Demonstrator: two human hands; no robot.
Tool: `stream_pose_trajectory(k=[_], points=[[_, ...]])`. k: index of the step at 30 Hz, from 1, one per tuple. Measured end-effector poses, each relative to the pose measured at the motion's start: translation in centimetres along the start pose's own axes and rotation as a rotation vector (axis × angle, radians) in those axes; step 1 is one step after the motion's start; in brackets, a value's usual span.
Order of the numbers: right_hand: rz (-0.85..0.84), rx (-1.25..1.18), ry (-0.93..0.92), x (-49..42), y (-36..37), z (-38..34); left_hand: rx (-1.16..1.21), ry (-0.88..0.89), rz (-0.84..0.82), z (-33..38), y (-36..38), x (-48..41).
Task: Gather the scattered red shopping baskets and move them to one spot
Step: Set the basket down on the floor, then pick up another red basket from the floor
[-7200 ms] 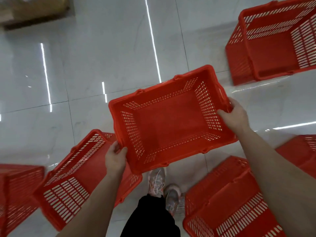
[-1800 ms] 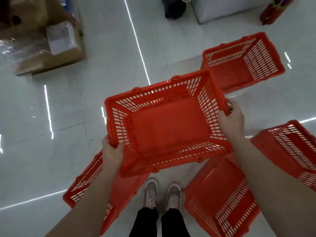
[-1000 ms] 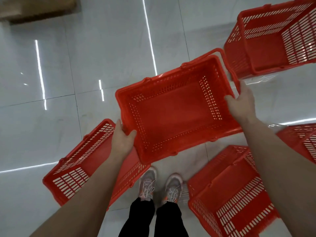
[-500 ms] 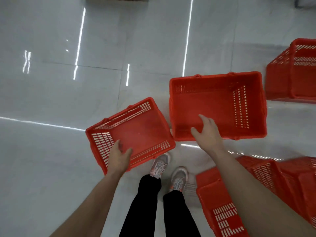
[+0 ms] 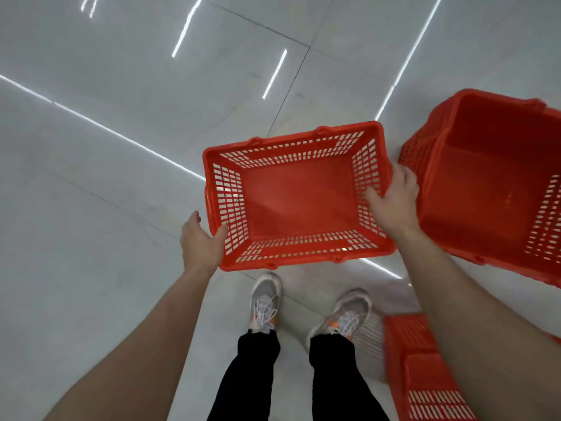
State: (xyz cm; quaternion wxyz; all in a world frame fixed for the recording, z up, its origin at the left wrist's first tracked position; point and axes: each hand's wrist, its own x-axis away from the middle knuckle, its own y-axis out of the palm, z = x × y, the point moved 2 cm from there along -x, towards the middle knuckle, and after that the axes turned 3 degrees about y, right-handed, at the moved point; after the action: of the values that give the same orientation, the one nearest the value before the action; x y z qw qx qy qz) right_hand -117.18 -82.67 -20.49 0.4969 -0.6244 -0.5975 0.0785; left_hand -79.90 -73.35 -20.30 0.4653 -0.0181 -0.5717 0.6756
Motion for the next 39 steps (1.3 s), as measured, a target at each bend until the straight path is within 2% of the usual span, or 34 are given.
stream_pose_trajectory(k=[4,9,12,16,19,23,28,33,39], points=[[-0.019,0.025,0.14,-2.3,3.5,2.1,0.06,-0.026,-0.023,-1.8,3.5,-3.2],[0.033,-0.009,0.219,-3.0,6.0,3.5,0.276,-0.08,-0.093,-3.2,5.3,-4.9],[0.031,-0.032,0.157,-2.1,6.0,2.9,0.321,-0.122,-0.038,-3.0,4.0,-4.7],[0.021,-0.041,0.037,1.6,4.0,-0.9,0.309,-0.163,0.113,-2.0,-1.8,-2.7],[0.032,-0.099,0.018,4.7,-0.3,-4.6,0.284,-0.132,0.126,0.2,-7.6,0.3],[0.069,-0.214,0.006,8.6,-8.9,-8.1,0.281,-0.006,0.116,5.0,-15.5,5.0],[0.216,-0.278,0.026,12.2,-20.6,-7.7,0.329,0.184,0.055,13.2,-21.4,10.6],[0.371,-0.383,0.128,14.2,-29.7,-1.6,0.413,0.307,-0.049,22.4,-19.0,15.1],[0.624,-0.446,0.234,14.8,-38.7,8.6,0.42,0.417,-0.221,31.8,-9.0,21.0]])
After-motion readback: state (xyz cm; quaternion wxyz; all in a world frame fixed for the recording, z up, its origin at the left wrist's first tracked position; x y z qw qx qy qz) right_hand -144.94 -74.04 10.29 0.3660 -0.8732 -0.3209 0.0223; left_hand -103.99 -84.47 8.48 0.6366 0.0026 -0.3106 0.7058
